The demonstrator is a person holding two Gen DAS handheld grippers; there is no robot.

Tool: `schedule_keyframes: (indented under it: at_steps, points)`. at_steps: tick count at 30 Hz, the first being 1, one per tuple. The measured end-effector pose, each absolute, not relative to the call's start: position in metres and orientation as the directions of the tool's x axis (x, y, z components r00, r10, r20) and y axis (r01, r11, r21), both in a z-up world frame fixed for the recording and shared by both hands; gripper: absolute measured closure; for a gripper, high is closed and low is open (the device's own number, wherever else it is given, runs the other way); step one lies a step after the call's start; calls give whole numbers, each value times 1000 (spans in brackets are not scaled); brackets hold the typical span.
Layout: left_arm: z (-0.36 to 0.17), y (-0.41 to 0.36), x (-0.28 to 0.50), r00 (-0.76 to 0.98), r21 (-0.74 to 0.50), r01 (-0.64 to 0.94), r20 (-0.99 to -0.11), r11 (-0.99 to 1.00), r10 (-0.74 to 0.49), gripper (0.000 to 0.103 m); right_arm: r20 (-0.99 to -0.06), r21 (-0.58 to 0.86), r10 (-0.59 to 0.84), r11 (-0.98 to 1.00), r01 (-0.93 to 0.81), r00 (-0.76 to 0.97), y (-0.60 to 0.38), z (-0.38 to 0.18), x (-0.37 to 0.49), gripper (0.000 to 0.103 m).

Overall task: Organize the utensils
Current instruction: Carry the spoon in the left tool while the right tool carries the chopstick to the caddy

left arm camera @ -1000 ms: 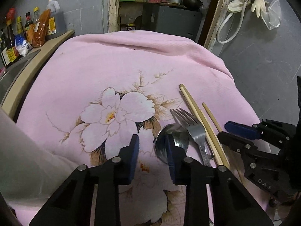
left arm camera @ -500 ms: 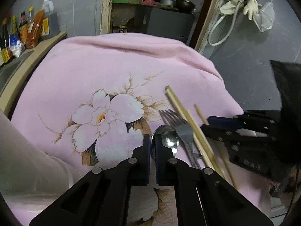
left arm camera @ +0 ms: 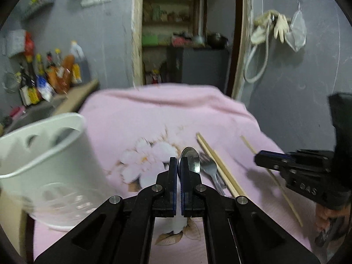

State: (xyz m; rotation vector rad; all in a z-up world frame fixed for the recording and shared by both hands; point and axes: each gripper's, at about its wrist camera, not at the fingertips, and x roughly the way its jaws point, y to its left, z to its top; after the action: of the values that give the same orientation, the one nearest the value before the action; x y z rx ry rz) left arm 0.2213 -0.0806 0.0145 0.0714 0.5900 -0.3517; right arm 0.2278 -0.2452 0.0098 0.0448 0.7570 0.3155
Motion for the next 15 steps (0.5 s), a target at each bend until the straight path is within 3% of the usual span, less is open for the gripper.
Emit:
schedule_keyframes:
  at_steps: [7,15]
  points:
    - [45,-66,190,889,-24,262,-382,965,-251,102,-310,-30,222,970,-243,925,-216,38,159,101]
    - [83,-33,166,963,-1,138,-232,990,-134,102,8,-53,223,974,-222,975,-192,64,132,101]
